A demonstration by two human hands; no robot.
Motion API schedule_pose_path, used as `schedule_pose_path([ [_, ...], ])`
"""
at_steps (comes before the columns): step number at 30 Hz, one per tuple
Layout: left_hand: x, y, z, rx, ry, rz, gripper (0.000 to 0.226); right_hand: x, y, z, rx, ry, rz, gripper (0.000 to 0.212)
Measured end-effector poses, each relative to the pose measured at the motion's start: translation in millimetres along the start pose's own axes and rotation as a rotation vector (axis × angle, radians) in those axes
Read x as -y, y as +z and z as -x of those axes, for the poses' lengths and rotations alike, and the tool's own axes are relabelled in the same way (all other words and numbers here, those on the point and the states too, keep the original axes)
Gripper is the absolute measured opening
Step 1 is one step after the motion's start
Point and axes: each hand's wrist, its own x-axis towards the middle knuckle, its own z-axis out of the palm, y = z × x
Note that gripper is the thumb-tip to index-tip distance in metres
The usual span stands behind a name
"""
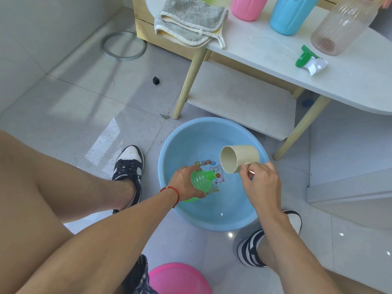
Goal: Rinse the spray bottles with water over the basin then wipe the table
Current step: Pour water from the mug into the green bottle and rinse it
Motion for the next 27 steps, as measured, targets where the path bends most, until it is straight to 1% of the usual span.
schedule_pose_path([
  [2,0.4,-0.6,-0.2,-0.008,0.001,0.022,0.085,-8.5,10.6,5.4,0.111,0.08,0.058,0.031],
  [5,2.0,-1.4,0.1,-0.026,0.019,0.053,0.082,-15.0,28.8,15.4,0.293,0.072,0.253,0.026],
  [7,4.3,-2.5,0.9,-0.039,0.025,0.08,0.079,-15.5,40.6,25.3,0.433,0.046,0.408,0.016],
  [9,5.5,-5.0,2.8,-0.032,0.014,0.113,0.076,-14.1,48.7,38.5,0.574,0.052,0.504,0.016],
  [11,5.7,-7.4,4.8,-0.029,0.01,0.131,0.075,-14.4,54.2,49.7,0.659,0.099,0.503,0.021],
  [13,5.4,-8.7,6.1,-0.033,0.009,0.145,0.074,-14.5,59.2,55.6,0.718,0.186,0.375,0.022],
  [16,4.9,-9.7,6.9,-0.041,0.017,0.162,0.073,-11.1,58.4,57.0,0.685,0.375,0.055,0.017],
  [18,4.4,-10.7,6.9,-0.048,0.016,0.176,0.074,-13.4,55.9,54.0,0.567,0.456,-0.069,0.028],
  [20,3.7,-11.0,6.9,-0.062,-0.001,0.19,0.076,-21.0,52.2,46.4,0.492,0.562,-0.208,0.039],
  [22,3.5,-11.2,6.2,-0.069,-0.015,0.185,0.079,-22.7,42.3,38.7,0.445,0.673,-0.305,0.043],
  [24,2.6,-11.7,6.0,-0.063,-0.026,0.178,0.082,-22.7,32.5,33.8,0.41,0.742,-0.378,0.046],
  [27,3.5,-12.6,6.3,-0.054,-0.033,0.173,0.081,-19.3,20.7,28.7,0.361,0.735,-0.428,0.053],
])
